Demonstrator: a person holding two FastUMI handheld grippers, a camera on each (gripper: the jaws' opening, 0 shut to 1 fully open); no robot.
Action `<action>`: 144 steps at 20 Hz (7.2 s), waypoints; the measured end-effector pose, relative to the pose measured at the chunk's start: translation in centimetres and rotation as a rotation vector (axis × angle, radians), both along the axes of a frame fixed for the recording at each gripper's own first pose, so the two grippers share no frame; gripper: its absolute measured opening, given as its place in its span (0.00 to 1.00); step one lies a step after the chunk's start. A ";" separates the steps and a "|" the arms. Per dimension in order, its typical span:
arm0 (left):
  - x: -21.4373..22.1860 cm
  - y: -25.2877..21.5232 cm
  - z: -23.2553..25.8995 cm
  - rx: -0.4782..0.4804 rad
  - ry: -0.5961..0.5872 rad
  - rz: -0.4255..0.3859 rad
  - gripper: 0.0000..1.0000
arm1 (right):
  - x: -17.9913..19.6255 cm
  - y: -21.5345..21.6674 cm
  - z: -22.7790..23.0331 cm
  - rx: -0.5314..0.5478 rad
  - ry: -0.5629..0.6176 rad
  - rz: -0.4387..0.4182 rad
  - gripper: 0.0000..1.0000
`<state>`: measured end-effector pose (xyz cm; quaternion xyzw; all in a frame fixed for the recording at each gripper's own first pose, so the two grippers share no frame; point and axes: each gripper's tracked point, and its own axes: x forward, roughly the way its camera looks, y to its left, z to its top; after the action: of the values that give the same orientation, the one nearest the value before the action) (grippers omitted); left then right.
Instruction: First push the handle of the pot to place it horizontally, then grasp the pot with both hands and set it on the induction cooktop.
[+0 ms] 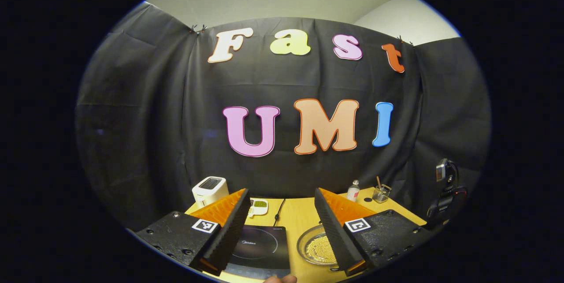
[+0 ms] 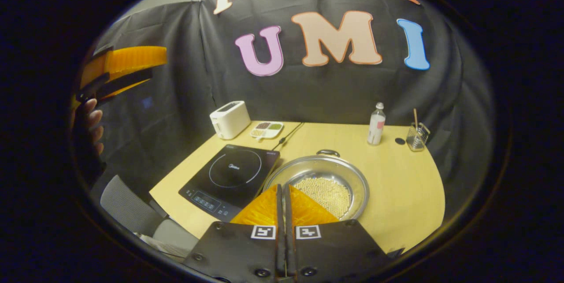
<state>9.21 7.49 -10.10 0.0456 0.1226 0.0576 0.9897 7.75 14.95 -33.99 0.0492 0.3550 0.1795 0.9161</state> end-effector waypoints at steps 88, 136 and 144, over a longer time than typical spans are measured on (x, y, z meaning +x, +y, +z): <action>-1.5 -1.0 -18.2 -0.186 0.467 0.120 0.90 | 5.0 -20.2 -17.8 -0.246 0.377 -0.146 0.02; 1.7 -2.1 -38.3 -0.255 1.077 0.180 0.84 | 12.0 -19.5 -22.5 -0.057 0.487 -0.176 0.69; 1.7 -3.4 -40.4 -0.323 1.120 0.169 0.81 | 11.3 -20.3 -23.4 -0.084 0.502 -0.189 0.68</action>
<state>10.92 4.06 -50.50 -0.0922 0.6370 0.0838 0.7607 19.09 -5.31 -57.43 0.0872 0.5720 0.0603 0.8134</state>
